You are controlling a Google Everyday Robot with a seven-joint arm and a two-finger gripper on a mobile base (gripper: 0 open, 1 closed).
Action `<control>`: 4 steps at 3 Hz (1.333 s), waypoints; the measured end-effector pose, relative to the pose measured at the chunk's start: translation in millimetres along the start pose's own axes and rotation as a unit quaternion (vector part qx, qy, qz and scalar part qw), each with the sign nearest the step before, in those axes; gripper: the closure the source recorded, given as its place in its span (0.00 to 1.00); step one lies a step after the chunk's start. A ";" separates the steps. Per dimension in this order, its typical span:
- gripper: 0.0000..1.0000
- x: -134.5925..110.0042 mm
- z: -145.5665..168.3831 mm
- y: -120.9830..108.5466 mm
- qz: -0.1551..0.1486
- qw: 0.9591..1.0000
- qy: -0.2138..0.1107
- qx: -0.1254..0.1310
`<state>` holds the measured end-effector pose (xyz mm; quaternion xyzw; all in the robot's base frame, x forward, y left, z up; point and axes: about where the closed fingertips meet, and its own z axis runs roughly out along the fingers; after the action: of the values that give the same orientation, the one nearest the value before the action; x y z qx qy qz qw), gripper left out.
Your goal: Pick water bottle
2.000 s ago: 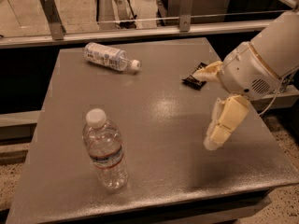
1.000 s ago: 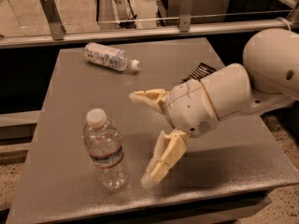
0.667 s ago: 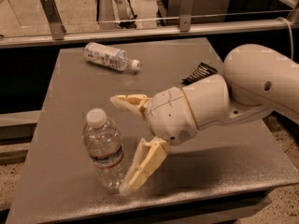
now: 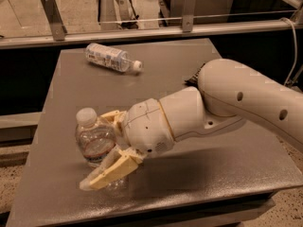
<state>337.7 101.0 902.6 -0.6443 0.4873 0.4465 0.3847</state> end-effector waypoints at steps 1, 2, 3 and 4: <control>0.67 3.1 -4.0 -1.9 0.001 1.000 -0.003 0.009; 0.89 5.8 -35.0 -19.1 -0.008 0.999 0.011 0.043; 1.00 0.3 -92.7 -51.4 -0.030 0.994 0.032 0.097; 1.00 -18.4 -110.7 -63.3 -0.051 0.991 0.032 0.118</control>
Offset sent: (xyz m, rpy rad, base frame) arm 0.0604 -0.0687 0.0152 -0.0195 -0.0889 -0.1674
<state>419.0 17.7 957.7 -0.6326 0.5152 0.3441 0.4648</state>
